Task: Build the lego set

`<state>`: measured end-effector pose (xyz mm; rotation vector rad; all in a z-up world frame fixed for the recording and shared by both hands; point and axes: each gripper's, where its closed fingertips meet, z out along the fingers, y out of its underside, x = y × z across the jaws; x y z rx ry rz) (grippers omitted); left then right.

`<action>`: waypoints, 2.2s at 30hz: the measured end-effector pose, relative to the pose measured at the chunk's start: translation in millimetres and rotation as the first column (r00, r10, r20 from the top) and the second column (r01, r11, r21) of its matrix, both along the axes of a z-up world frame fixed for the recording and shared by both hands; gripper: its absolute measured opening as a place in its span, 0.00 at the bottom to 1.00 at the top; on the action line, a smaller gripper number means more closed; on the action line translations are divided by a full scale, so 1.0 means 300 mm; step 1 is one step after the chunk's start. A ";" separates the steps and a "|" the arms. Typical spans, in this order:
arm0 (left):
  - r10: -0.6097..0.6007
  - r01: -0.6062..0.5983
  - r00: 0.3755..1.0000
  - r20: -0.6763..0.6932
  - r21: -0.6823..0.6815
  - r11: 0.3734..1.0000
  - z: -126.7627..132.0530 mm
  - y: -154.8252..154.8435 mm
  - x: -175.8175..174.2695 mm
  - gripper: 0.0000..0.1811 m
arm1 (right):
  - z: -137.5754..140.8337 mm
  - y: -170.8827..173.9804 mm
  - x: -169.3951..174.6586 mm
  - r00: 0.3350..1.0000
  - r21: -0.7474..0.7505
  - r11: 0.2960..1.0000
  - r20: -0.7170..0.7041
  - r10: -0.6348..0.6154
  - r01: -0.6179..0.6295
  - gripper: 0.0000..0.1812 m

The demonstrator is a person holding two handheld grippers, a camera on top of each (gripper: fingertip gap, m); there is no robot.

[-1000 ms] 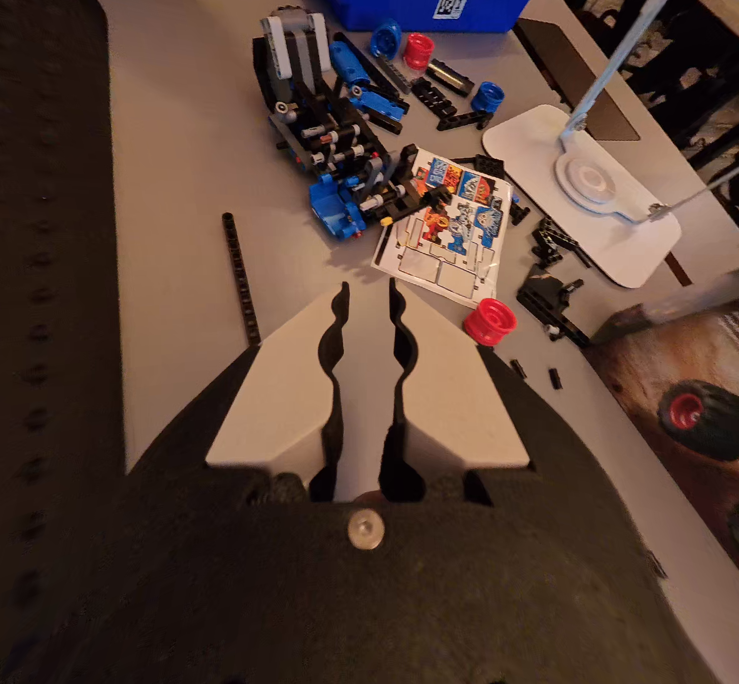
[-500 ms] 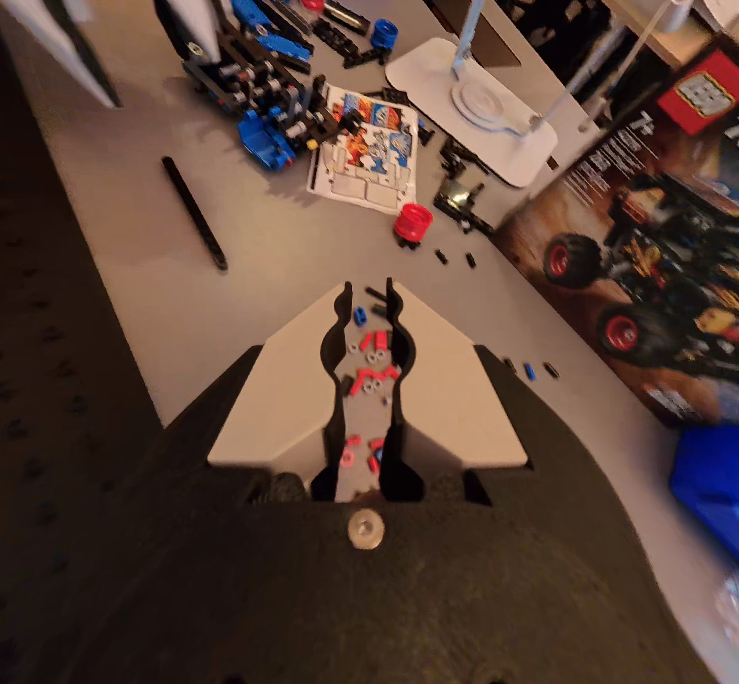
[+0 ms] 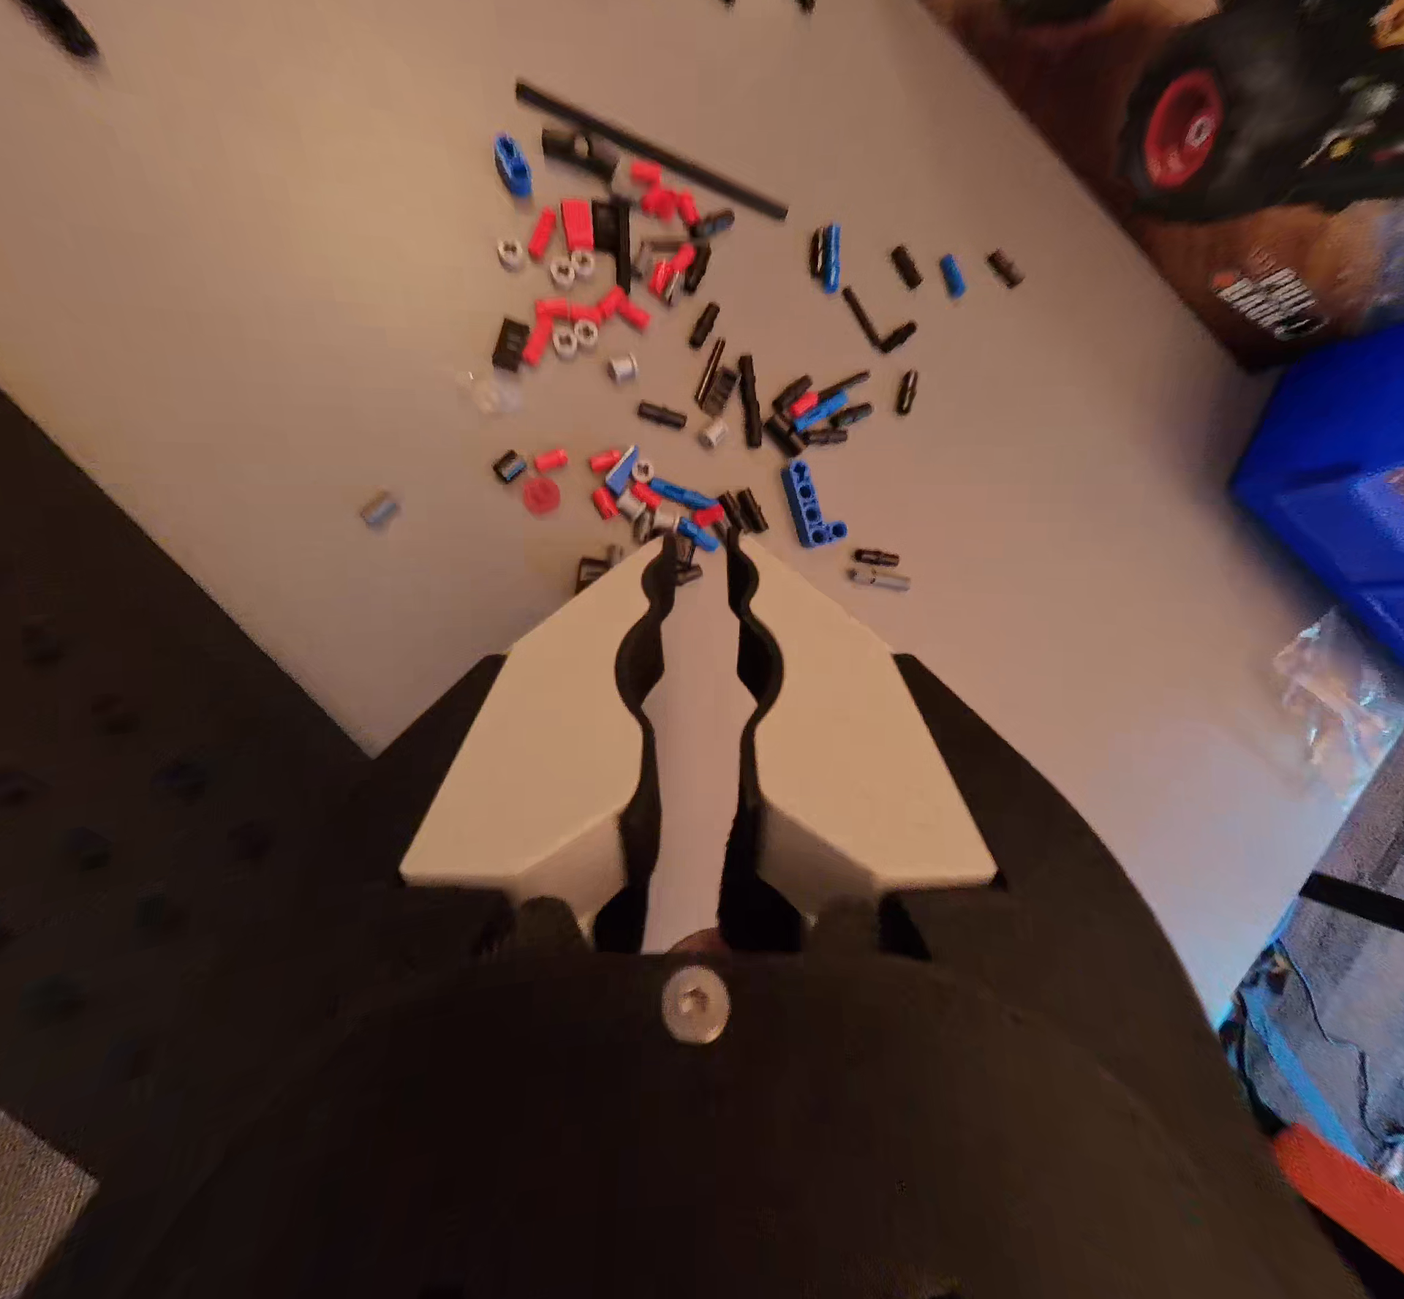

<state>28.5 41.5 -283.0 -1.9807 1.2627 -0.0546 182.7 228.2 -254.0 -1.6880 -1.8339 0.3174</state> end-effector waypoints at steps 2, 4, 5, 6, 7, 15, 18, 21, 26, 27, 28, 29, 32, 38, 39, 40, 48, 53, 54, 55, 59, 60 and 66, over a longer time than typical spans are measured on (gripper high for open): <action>0.008 -0.007 1.000 0.007 -0.011 1.000 -0.011 0.002 -0.005 0.31 | -0.043 0.027 0.022 0.997 0.016 1.000 0.077 -0.011 0.010 0.06; 0.012 -0.012 1.000 0.019 -0.013 1.000 -0.013 0.006 -0.005 0.31 | -0.069 0.035 0.028 0.993 0.007 1.000 0.119 0.010 -0.011 0.06; 0.016 -0.016 1.000 0.024 -0.014 1.000 -0.013 0.009 -0.006 0.31 | -0.076 0.025 0.017 0.993 -0.019 0.999 0.112 0.039 -0.037 0.06; 0.020 -0.020 0.999 0.026 -0.012 1.000 -0.013 0.013 -0.008 0.31 | -0.079 0.018 0.004 0.993 -0.041 0.998 0.097 0.060 -0.057 0.06; 0.022 -0.021 0.999 0.029 -0.013 1.000 -0.013 0.015 -0.009 0.31 | -0.082 0.017 -0.007 0.993 -0.058 0.996 0.088 0.074 -0.069 0.05; 0.029 -0.029 0.999 0.036 -0.008 1.000 -0.012 0.023 -0.015 0.31 | -0.116 0.023 -0.034 0.984 -0.124 0.986 0.125 0.123 -0.107 0.03; 0.029 -0.029 0.999 0.036 -0.007 1.000 -0.012 0.023 -0.014 0.31 | -0.116 0.018 -0.028 0.986 -0.183 0.979 0.124 0.114 -0.090 0.02; 0.027 -0.027 0.999 0.036 -0.006 1.000 -0.012 0.023 -0.014 0.31 | -0.111 0.019 -0.027 0.991 -0.246 0.966 0.092 0.100 -0.075 0.05; 0.028 -0.028 0.999 0.037 -0.005 1.000 -0.011 0.023 -0.016 0.31 | -0.120 0.033 -0.022 0.990 -0.260 0.962 0.084 0.114 -0.089 0.03; 0.028 -0.027 0.999 0.037 -0.007 1.000 -0.011 0.023 -0.016 0.31 | -0.130 0.037 -0.021 0.988 -0.259 0.962 0.099 0.117 -0.088 0.03; 0.027 -0.027 0.999 0.038 -0.007 1.000 -0.011 0.023 -0.016 0.32 | -0.141 0.039 -0.017 0.985 -0.258 0.962 0.118 0.124 -0.090 0.03; 0.027 -0.026 0.999 0.037 -0.008 1.000 -0.011 0.023 -0.016 0.32 | -0.138 0.035 -0.024 0.985 -0.260 0.960 0.109 0.136 -0.104 0.02; 0.029 -0.028 0.999 0.038 -0.010 1.000 -0.011 0.023 -0.016 0.32 | -0.141 0.024 -0.026 0.978 -0.257 0.957 0.120 0.172 -0.137 0.01; 0.030 -0.030 0.998 0.049 -0.004 1.000 -0.004 0.024 -0.012 0.32 | -0.132 0.031 -0.029 0.981 -0.224 0.965 0.106 0.160 -0.133 0.01; 0.031 -0.031 0.998 0.049 -0.003 1.000 -0.004 0.025 -0.012 0.32 | -0.123 0.025 -0.033 0.983 -0.227 0.964 0.091 0.161 -0.137 0.01; 0.032 -0.032 0.998 0.047 -0.003 0.999 -0.005 0.026 -0.012 0.32 | -0.116 0.019 -0.036 0.984 -0.229 0.963 0.080 0.161 -0.139 0.01; 0.037 -0.037 0.999 0.036 -0.001 0.999 -0.011 0.027 -0.015 0.32 | -0.129 0.019 -0.021 0.983 -0.199 0.973 0.115 0.141 -0.117 0.01; 0.038 -0.038 0.999 0.035 0.002 0.999 -0.010 0.028 -0.016 0.32 | -0.130 0.010 -0.022 0.984 -0.202 0.972 0.106 0.144 -0.120 0.01; 0.038 -0.038 0.999 0.035 0.002 0.999 -0.010 0.028 -0.017 0.32 | -0.129 0.010 -0.022 0.985 -0.204 0.972 0.102 0.142 -0.119 0.01; 0.038 -0.039 0.999 0.035 0.002 0.999 -0.010 0.028 -0.017 0.32 | -0.130 0.010 -0.022 0.985 -0.206 0.971 0.099 0.141 -0.118 0.01; 0.039 -0.039 0.999 0.037 0.002 0.999 -0.010 0.028 -0.018 0.32 | -0.141 0.006 -0.017 0.985 -0.222 0.968 0.105 0.140 -0.114 0.02; 0.040 -0.040 0.999 0.037 0.002 0.999 -0.010 0.028 -0.019 0.32 | -0.141 0.006 -0.016 0.984 -0.224 0.968 0.106 0.140 -0.114 0.03; 0.041 -0.041 0.998 0.039 0.002 0.999 -0.011 0.027 -0.019 0.32 | -0.111 0.008 -0.026 0.986 -0.207 0.969 0.075 0.151 -0.132 0.05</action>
